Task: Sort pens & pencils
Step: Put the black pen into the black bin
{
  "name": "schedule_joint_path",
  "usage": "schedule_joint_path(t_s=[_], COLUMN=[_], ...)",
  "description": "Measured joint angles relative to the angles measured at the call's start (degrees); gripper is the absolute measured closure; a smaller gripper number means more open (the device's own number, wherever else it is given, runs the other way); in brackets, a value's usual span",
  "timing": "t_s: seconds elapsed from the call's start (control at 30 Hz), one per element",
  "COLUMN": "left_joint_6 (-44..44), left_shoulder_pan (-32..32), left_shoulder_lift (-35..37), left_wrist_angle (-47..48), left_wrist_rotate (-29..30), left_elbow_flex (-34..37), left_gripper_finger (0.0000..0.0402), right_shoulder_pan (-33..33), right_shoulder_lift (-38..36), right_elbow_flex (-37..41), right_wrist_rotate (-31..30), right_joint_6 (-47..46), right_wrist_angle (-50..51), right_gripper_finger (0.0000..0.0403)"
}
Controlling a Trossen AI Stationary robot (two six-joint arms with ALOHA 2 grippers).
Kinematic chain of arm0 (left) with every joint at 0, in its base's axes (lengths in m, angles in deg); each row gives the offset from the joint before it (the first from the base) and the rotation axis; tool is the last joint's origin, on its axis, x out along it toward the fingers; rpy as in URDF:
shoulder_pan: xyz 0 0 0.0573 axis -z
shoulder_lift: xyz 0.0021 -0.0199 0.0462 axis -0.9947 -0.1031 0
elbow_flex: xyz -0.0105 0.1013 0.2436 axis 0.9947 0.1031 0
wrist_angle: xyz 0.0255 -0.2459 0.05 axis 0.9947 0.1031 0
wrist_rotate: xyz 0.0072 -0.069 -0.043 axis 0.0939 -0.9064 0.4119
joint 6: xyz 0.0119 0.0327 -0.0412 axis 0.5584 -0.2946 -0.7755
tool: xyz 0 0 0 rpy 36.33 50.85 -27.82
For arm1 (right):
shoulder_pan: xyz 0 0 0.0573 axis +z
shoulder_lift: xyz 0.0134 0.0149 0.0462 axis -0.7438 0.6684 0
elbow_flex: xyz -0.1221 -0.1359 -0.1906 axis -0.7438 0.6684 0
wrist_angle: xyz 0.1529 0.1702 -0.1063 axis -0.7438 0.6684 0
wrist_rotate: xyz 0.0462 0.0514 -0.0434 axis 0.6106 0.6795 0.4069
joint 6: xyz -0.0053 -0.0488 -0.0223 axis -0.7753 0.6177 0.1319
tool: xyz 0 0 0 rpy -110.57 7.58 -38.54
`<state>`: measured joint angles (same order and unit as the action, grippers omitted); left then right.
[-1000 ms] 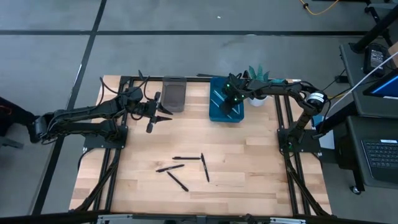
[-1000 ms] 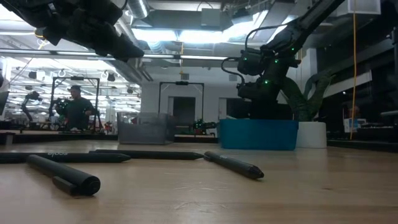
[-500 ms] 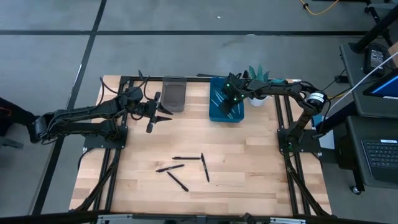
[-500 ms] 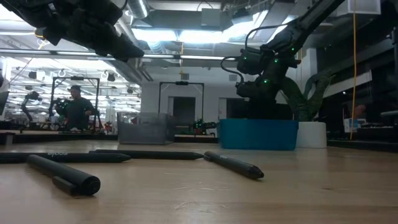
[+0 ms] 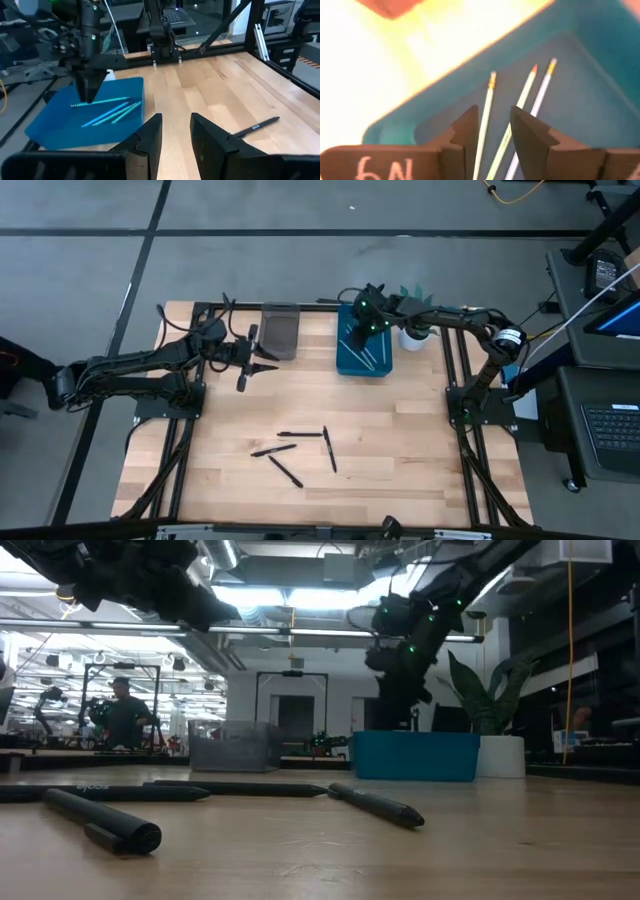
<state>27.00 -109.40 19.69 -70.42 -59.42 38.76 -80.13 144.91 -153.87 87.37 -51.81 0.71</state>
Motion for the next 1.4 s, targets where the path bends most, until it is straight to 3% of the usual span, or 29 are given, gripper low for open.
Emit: schedule_joint_path(t_s=[0.27,0.5,0.67,0.9,1.17,1.4], left_joint_6=[0.0,2.45,4.49,4.27,-1.44,-3.16], left_shoulder_pan=[0.01,1.02,6.32,14.3,25.81,40.14], left_shoulder_lift=[0.13,3.26,5.53,11.03,16.66,14.69], left_wrist_angle=[-0.14,16.24,23.9,26.2,28.25,25.92], left_wrist_rotate=[0.01,0.05,1.47,13.47,15.59,31.68], left_elbow_flex=[-0.13,-8.03,-12.51,-12.63,-12.08,-8.2], left_gripper_finger=[0.0307,0.0307,0.0307,0.0307,0.0307,0.0307], right_shoulder_pan=[0.11,0.76,2.8,8.9,20.14,30.95], right_shoulder_lift=[-0.05,-0.08,-0.42,-5.91,-14.01,-15.31], right_elbow_flex=[-5.42,-5.88,-7.05,-8.41,-8.52,-8.52], right_wrist_rotate=[3.02,6.36,6.02,-1.36,-8.53,-23.81], right_joint_6=[0.01,1.43,2.64,4.44,3.97,4.74], right_wrist_angle=[1.85,3.73,3.68,2.94,2.67,2.8], right_gripper_finger=[0.0289,0.0289,0.0291,0.031,0.0328,0.0332])
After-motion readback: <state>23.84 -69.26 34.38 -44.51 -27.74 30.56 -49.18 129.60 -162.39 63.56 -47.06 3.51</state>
